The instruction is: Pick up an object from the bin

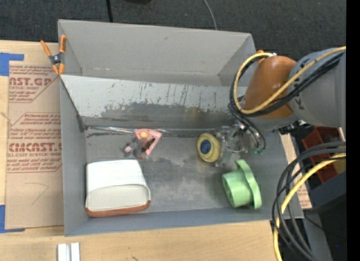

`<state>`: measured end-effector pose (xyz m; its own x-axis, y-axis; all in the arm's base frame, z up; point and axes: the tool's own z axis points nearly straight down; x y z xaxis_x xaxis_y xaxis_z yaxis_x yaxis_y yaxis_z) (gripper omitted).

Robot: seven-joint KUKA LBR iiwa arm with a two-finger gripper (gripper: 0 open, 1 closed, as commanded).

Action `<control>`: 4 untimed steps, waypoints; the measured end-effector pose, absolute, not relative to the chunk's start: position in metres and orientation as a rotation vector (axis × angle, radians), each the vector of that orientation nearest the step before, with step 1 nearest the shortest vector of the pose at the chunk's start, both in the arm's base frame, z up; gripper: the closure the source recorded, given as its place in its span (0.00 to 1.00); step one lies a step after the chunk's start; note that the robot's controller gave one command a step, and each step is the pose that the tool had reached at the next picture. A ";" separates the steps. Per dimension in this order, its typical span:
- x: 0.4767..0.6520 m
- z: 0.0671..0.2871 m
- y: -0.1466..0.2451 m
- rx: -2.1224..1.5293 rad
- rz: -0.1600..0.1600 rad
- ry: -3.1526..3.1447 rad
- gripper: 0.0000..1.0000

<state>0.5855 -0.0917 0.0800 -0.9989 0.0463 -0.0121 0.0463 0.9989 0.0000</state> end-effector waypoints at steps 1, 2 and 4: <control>0.586 0.080 -0.092 0.072 -0.001 3.129 1.00; 0.582 0.109 -0.092 0.082 0.001 3.136 1.00; 0.564 0.193 -0.104 0.056 0.000 3.134 1.00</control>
Offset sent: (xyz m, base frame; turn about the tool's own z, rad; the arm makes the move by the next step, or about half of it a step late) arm -0.0024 -0.0012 0.0611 0.0140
